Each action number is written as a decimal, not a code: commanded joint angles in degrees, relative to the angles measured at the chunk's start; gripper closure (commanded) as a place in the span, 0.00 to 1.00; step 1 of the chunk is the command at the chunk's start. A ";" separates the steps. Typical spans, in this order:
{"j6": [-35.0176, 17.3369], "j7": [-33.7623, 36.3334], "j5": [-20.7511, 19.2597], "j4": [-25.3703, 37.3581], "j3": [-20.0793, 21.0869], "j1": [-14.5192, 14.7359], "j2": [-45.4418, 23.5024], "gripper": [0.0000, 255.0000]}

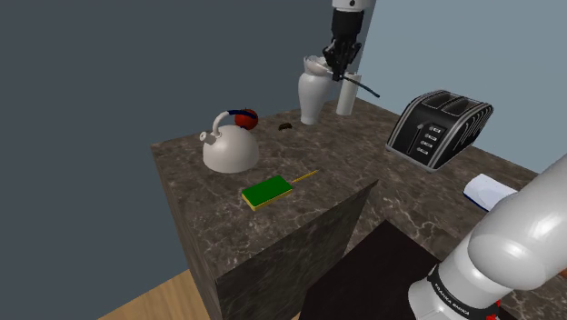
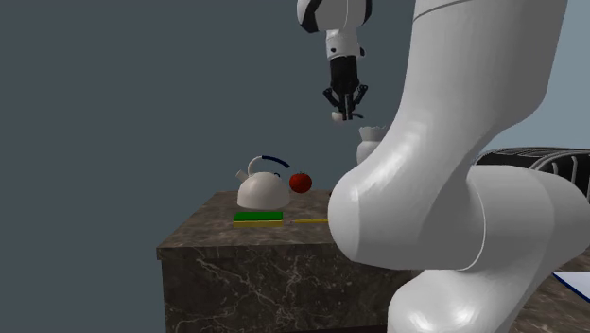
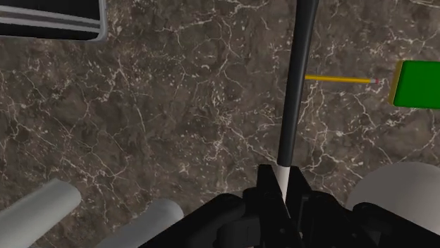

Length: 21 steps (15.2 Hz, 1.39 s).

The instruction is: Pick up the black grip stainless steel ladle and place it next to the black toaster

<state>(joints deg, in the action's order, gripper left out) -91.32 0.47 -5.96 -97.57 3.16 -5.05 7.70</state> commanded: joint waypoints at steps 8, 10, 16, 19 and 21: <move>-1.45 -9.69 -1.20 -14.54 -6.25 -3.75 14.15 1.00; -1.38 -11.87 -1.87 -16.85 -7.79 -4.56 16.80 1.00; -0.71 -18.65 -4.58 -22.14 -12.76 -7.12 23.73 1.00; -0.24 -22.20 -6.28 -23.91 -15.47 -8.45 26.57 1.00; 0.04 -24.32 -7.33 -24.67 -17.10 -9.25 28.01 1.00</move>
<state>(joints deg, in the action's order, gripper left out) -91.22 -22.89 -12.77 -121.30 -13.23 -13.91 34.66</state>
